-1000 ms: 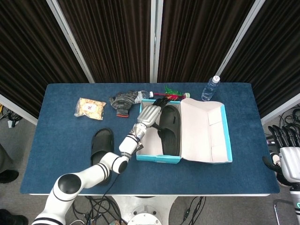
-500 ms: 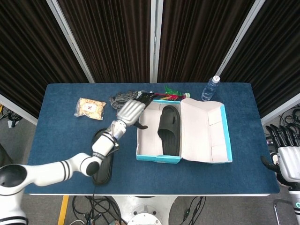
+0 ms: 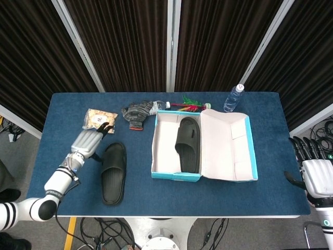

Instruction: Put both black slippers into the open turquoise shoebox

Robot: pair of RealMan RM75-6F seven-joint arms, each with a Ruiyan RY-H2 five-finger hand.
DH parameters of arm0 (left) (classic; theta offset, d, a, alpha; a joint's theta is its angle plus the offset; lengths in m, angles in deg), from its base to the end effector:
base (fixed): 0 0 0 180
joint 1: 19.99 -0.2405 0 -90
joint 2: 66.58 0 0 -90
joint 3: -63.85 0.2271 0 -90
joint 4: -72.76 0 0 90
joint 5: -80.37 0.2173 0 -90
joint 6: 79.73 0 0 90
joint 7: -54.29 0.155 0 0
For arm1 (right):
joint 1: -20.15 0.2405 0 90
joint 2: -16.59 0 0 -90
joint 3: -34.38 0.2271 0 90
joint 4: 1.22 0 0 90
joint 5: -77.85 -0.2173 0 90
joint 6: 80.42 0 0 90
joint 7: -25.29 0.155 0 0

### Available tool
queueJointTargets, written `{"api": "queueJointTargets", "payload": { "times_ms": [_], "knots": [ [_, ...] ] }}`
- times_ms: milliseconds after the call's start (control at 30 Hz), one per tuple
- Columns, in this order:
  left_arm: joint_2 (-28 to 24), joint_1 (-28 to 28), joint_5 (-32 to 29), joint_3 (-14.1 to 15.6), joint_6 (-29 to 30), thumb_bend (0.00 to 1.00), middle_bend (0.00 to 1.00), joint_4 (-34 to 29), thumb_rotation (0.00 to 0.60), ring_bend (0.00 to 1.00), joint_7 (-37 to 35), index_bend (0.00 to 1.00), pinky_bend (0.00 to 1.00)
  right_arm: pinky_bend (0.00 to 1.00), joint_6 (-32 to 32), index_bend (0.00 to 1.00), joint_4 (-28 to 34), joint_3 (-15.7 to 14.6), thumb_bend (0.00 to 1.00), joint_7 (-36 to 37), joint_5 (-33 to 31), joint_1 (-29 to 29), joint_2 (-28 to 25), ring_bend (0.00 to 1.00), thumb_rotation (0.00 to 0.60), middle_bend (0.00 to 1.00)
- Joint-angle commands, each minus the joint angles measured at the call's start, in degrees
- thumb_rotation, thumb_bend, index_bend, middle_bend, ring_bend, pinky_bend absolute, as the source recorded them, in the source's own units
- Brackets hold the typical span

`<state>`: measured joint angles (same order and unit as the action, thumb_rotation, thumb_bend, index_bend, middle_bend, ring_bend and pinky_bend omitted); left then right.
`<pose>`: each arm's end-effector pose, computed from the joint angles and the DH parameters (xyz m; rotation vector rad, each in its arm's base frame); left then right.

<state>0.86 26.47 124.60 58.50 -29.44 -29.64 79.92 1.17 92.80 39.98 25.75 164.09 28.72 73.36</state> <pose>-0.1563 0.3290 0.0398 -1.8492 -1.0742 -0.6349 -0.2774 -0.2195 0.1739 1.4553 -0.7963 0.8893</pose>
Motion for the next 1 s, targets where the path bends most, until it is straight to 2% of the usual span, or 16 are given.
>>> {"api": "queueJointTargets", "payload": {
  "times_ms": [33,167,367,733,833,1000],
  "knots": [
    [0.86,0.15,-1.79,1.32,-1.68,0.0,0.01,-0.61,0.6,0.5,0.45,0.07,0.6,0.0,-0.41,0.0,-0.13,0.03,0.14,-0.03,-0.09,0.29,0.19,0.0,0.6,0.08],
    [2.82,2.8,-6.08,2.5,-4.96,0.0,0.01,1.13,0.6,0.51,2.02,0.07,0.61,0.0,-0.5,0.0,-0.21,-0.01,0.14,0.04,0.13,0.53,0.37,0.0,0.6,0.08],
    [6.29,5.7,-12.24,4.06,-5.11,0.0,0.01,2.99,0.6,0.53,4.3,0.07,0.61,0.0,-0.38,0.0,-0.42,-0.11,0.14,0.36,-0.5,0.23,0.31,0.0,0.6,0.08],
    [9.28,7.88,-17.32,5.84,-5.51,0.0,0.05,4.04,0.6,0.57,4.13,0.1,0.64,0.0,-0.58,0.0,-0.84,-0.32,0.14,0.74,-0.6,0.26,0.54,0.0,0.6,0.08],
    [9.89,7.86,-17.07,5.22,-4.64,0.0,0.12,4.3,0.6,0.59,2.93,0.14,0.67,0.0,-0.81,0.0,-0.96,-0.41,0.14,0.91,-0.58,0.37,0.7,0.0,0.6,0.08],
    [11.31,7.79,-16.87,5.26,-2.46,0.0,0.27,5.58,0.6,0.64,2.72,0.27,0.71,0.0,-0.9,0.0,-1.15,-0.54,0.14,1.24,-0.72,0.31,0.84,0.0,0.6,0.08]
  ]
}}
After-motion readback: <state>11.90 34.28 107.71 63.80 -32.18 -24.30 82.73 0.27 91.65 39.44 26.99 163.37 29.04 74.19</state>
